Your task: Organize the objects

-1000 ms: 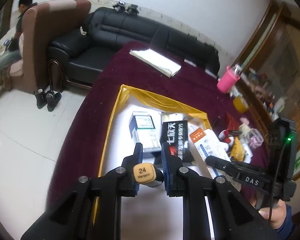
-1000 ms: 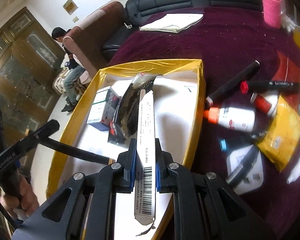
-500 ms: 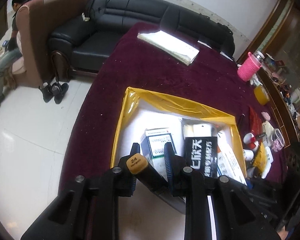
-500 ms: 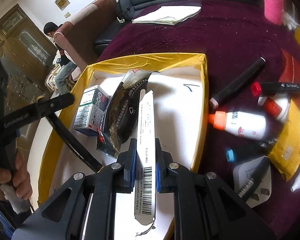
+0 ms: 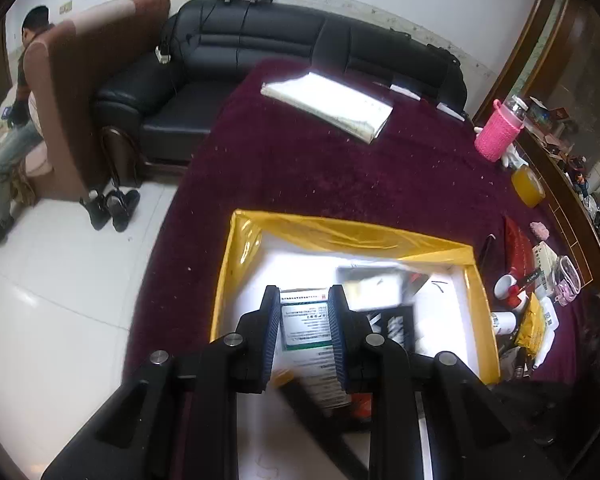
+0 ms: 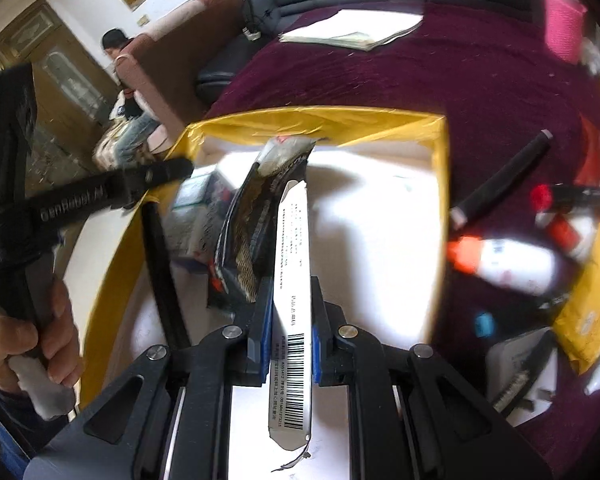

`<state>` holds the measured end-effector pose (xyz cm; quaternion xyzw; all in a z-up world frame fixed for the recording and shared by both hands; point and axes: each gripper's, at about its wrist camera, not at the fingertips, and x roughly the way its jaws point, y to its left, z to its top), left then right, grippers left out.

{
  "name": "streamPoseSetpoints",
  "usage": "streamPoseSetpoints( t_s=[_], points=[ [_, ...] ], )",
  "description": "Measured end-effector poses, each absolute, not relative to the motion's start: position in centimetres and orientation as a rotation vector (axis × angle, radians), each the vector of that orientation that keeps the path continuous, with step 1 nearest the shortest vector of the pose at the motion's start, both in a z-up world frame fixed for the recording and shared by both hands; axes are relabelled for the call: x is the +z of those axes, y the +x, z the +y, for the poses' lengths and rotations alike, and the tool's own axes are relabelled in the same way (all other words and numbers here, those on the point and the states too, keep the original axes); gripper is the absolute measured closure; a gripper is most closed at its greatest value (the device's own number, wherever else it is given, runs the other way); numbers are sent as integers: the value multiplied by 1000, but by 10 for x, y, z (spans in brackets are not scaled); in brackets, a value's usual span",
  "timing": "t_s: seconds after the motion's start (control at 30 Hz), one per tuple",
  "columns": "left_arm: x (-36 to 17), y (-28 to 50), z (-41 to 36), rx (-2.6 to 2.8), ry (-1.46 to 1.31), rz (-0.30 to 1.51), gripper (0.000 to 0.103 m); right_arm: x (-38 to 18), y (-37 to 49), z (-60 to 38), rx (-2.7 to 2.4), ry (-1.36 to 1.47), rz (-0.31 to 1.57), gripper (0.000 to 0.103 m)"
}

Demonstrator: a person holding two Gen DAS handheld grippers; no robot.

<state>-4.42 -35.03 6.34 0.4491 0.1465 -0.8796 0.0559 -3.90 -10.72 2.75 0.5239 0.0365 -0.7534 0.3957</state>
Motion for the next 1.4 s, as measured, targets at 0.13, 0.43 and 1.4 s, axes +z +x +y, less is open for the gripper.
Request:
streamPoseSetpoints(
  t_s=[0.13,0.43,1.4],
  points=[
    [75,-36,-345,-2671,1340,393,82,21,-33,-113,-1881,1358,103,88],
    [90,-10,-327,-2736,1300,416,82,27,-24,-106,-1894,1334,168,88],
    [86,-5,-192,-2889,1519,239,82,75,-80,84,-2119,1217,-86,68]
  ],
)
